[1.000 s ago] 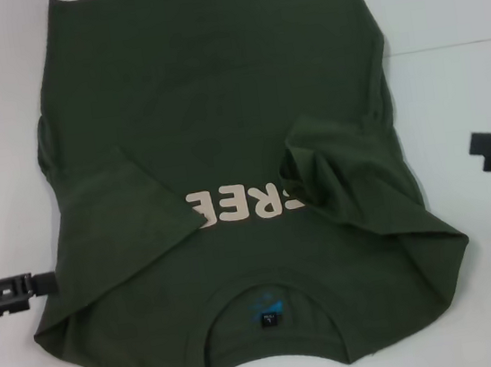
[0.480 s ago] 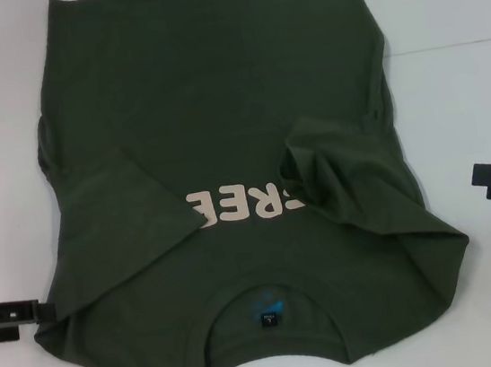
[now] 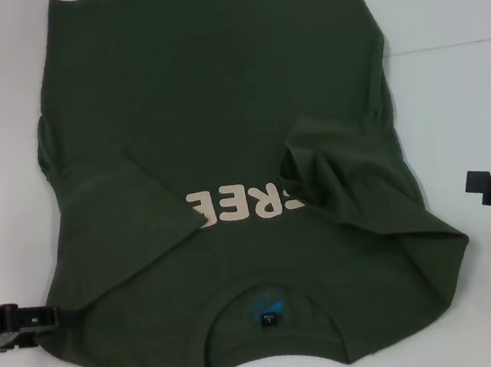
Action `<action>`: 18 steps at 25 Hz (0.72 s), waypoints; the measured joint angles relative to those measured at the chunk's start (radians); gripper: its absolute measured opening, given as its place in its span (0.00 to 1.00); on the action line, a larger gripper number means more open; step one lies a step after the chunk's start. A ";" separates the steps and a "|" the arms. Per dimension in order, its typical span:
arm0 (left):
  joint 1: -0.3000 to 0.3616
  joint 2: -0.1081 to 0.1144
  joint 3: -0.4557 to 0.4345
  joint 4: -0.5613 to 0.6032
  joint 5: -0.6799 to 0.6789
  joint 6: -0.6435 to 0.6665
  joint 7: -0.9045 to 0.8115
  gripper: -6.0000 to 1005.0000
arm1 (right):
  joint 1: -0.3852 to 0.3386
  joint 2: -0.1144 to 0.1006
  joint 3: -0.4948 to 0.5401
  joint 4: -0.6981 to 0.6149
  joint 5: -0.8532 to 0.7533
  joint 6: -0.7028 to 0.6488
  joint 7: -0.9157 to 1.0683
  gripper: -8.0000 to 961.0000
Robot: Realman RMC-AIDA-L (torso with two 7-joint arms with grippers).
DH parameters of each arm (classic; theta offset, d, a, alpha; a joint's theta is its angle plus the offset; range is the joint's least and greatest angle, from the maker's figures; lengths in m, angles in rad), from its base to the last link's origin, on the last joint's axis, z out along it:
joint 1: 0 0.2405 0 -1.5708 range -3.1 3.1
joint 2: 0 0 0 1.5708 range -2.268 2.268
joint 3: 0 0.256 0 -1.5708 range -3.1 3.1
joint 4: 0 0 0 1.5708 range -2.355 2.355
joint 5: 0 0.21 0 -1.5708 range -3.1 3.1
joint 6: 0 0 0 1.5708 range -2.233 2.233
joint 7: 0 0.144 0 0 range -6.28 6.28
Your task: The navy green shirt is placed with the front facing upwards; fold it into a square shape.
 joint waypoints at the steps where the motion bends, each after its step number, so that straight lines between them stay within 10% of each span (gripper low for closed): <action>1: -0.001 0.000 0.000 -0.004 0.000 -0.002 0.000 0.83 | 0.000 0.002 0.000 0.001 0.000 0.000 -0.003 0.96; 18: -0.020 -0.001 0.002 -0.050 0.004 -0.025 0.003 0.82 | 0.000 0.006 -0.001 0.013 -0.002 0.000 -0.017 0.96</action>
